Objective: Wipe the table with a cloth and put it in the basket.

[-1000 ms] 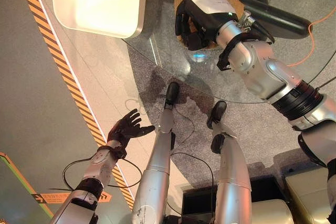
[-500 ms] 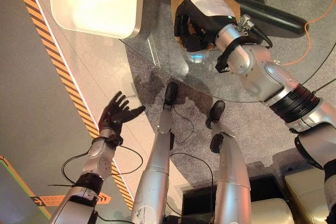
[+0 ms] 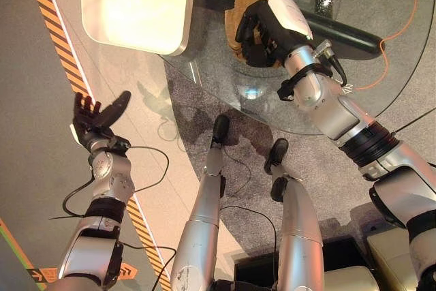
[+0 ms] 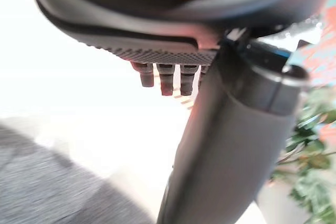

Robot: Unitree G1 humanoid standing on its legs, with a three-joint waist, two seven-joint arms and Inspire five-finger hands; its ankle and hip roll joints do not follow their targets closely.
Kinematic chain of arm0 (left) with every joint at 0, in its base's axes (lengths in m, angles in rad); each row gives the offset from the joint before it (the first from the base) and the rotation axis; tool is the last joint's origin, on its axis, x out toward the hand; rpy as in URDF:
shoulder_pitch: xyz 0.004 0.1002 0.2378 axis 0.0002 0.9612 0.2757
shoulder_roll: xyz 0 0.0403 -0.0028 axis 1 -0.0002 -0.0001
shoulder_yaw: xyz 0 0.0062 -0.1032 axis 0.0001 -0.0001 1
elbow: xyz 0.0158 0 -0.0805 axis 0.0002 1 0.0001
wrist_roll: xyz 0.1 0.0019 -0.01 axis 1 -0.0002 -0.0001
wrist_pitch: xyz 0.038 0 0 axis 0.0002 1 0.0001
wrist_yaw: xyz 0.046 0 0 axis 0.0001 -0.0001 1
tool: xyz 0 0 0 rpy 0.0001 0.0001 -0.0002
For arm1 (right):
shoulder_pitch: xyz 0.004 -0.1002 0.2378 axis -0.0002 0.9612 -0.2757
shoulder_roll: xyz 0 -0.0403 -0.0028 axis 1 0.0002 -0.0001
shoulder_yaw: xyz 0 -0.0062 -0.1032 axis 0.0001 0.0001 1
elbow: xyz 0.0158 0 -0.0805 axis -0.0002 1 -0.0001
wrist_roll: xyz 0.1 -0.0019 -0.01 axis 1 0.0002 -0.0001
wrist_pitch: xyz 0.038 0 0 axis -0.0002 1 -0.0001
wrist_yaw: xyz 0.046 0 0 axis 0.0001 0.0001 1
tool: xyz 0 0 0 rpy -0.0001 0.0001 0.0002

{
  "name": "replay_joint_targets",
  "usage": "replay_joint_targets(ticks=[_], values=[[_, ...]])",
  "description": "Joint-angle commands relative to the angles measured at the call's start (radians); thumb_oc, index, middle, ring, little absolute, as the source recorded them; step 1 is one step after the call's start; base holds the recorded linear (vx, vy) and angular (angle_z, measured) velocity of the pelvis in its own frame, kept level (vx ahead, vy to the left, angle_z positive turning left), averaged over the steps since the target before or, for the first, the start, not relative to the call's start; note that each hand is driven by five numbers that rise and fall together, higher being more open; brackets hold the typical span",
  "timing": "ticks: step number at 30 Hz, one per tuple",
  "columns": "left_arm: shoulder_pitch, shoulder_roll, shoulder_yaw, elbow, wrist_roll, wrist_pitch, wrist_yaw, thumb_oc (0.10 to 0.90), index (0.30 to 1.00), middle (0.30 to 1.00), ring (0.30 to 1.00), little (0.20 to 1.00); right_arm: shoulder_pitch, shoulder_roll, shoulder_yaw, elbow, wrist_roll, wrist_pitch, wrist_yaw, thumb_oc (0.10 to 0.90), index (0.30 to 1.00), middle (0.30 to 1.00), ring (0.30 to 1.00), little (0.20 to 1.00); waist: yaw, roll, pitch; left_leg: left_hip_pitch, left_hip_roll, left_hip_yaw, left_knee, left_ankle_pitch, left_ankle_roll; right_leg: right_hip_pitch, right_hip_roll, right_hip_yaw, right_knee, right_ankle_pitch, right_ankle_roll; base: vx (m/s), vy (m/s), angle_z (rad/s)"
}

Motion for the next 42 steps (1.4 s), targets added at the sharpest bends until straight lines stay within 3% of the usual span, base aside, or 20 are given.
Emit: replay_joint_targets(ticks=[1,8,17,25,30,34,42], values=[[-0.032,0.126,0.096,-0.007,0.092,-0.134,0.112,0.8,0.9,0.9,0.9,0.9,-0.012,0.054,-0.084,-0.107,0.022,-0.117,-0.08,0.1,0.3,0.3,0.3,0.2,0.012,-0.048,-0.011,0.052,-0.095,0.109,0.101,-0.136,0.104,0.103,0.084,-0.019,-0.226,0.122,0.013,-0.01,-0.047,0.01],[-0.073,0.166,0.11,-0.109,0.235,-0.207,0.21,0.8,0.9,0.9,0.9,0.9,0.028,0.072,-0.121,-0.117,0.032,-0.127,-0.141,0.1,0.3,0.3,0.3,0.2,0.01,-0.06,-0.011,0.059,-0.087,0.106,0.102,-0.144,0.103,0.116,0.088,-0.009,-0.229,0.124,0.015,-0.01,-0.017,0.01],[-0.057,0.151,0.12,-0.296,0.415,-0.224,0.254,0.8,0.9,0.9,0.9,0.9,0.113,0.059,-0.195,-0.155,0.037,-0.163,-0.184,0.1,0.3,0.3,0.3,0.2,0.014,-0.073,-0.011,0.08,-0.086,0.104,0.095,-0.149,0.103,0.144,0.088,-0.008,-0.237,0.127,0.022,0.0,0.0,0.0],[-0.008,0.126,0.106,-0.492,0.441,-0.213,0.141,0.8,0.9,0.9,0.9,0.9,0.169,0.055,-0.284,-0.191,0.044,-0.198,-0.22,0.1,0.3,0.3,0.3,0.2,0.017,-0.075,-0.011,0.093,-0.091,0.103,0.101,-0.152,0.106,0.159,0.085,-0.008,-0.231,0.128,0.026,0.01,-0.002,0.03],[0.031,0.109,0.083,-0.611,0.433,-0.181,-0.003,0.8,0.9,0.9,0.9,0.9,0.206,0.042,-0.354,-0.25,0.047,-0.217,-0.235,0.1,0.3,0.3,0.3,0.2,0.015,-0.08,-0.011,0.106,-0.094,0.106,0.103,-0.154,0.109,0.172,0.082,-0.008,-0.231,0.133,0.03,0.0,0.0,0.0],[0.074,0.097,0.07,-0.667,0.383,-0.17,-0.139,0.8,0.9,0.9,0.9,0.9,0.221,0.026,-0.402,-0.283,0.045,-0.235,-0.237,0.1,0.3,0.3,0.3,0.2,0.015,-0.078,-0.011,0.115,-0.097,0.109,0.106,-0.155,0.112,0.182,0.079,-0.009,-0.231,0.137,0.034,0.0,0.0,0.0],[0.11,0.09,0.025,-0.731,0.366,-0.133,-0.273,0.8,0.9,0.9,0.9,0.9,0.222,0.001,-0.458,-0.342,0.073,-0.247,-0.252,0.1,0.3,0.3,0.3,0.2,0.01,-0.08,-0.011,0.123,-0.097,0.114,0.115,-0.157,0.117,0.189,0.077,-0.006,-0.23,0.147,0.037,0.0,0.0,0.0]])
